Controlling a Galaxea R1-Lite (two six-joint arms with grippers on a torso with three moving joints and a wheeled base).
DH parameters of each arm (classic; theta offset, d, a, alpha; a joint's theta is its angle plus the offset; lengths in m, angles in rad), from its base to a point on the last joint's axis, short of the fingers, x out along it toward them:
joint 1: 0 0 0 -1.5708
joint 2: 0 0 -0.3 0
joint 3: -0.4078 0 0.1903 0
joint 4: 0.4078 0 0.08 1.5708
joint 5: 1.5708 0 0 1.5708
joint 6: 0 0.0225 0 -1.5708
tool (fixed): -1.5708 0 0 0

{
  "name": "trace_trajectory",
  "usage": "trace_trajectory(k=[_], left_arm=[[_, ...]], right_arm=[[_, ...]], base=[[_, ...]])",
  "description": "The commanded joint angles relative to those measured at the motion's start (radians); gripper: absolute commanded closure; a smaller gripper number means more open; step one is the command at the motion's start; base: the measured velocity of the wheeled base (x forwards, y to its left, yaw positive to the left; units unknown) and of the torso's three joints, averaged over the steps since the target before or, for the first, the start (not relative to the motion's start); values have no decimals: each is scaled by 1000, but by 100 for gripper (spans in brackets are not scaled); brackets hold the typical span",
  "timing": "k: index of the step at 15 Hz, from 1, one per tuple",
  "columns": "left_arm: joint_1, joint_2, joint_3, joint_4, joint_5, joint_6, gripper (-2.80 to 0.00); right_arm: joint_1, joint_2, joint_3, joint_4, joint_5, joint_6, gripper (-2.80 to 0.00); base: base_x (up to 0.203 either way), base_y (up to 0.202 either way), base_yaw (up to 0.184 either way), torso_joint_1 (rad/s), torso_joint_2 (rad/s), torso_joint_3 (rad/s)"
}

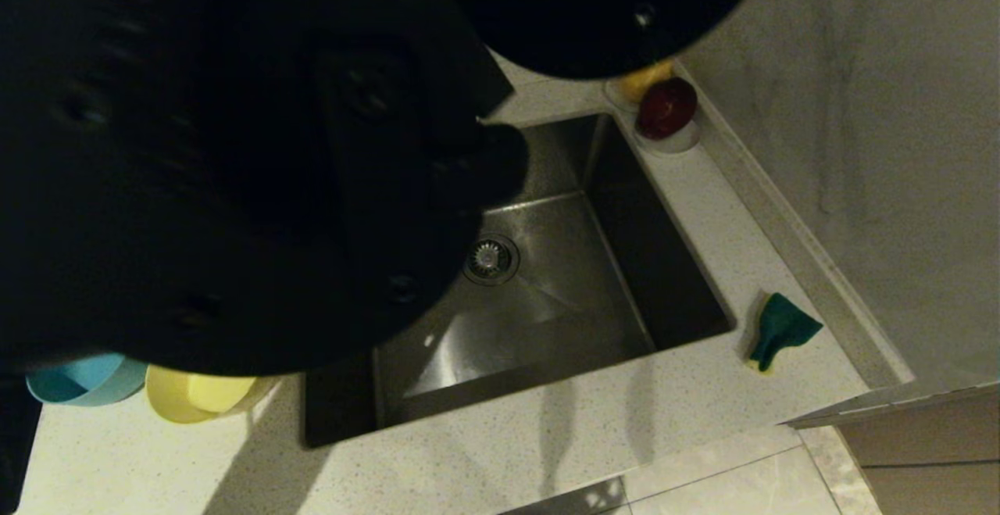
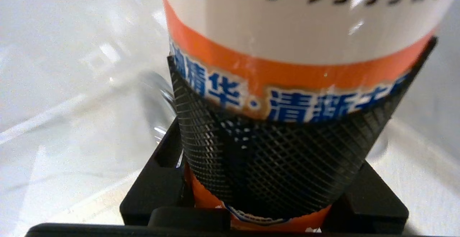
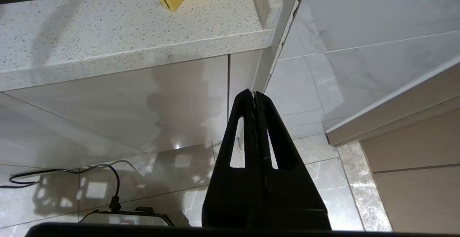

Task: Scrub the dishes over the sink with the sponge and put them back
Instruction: Place the dish soap on the table

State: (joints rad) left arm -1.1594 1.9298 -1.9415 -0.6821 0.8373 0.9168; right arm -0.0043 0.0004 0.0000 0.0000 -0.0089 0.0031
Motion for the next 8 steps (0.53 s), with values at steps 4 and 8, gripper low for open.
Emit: trace_trajectory(k=[4, 8], left_arm=[[7, -202, -1, 67, -13, -28, 0], [87, -331, 1, 156, -12, -112, 0]], right_arm=[[1, 1, 0, 0, 0, 0, 0], [1, 1, 0, 0, 0, 0, 0]], base=[[0, 0, 0, 0, 0, 0], [0, 0, 0, 0, 0, 0]])
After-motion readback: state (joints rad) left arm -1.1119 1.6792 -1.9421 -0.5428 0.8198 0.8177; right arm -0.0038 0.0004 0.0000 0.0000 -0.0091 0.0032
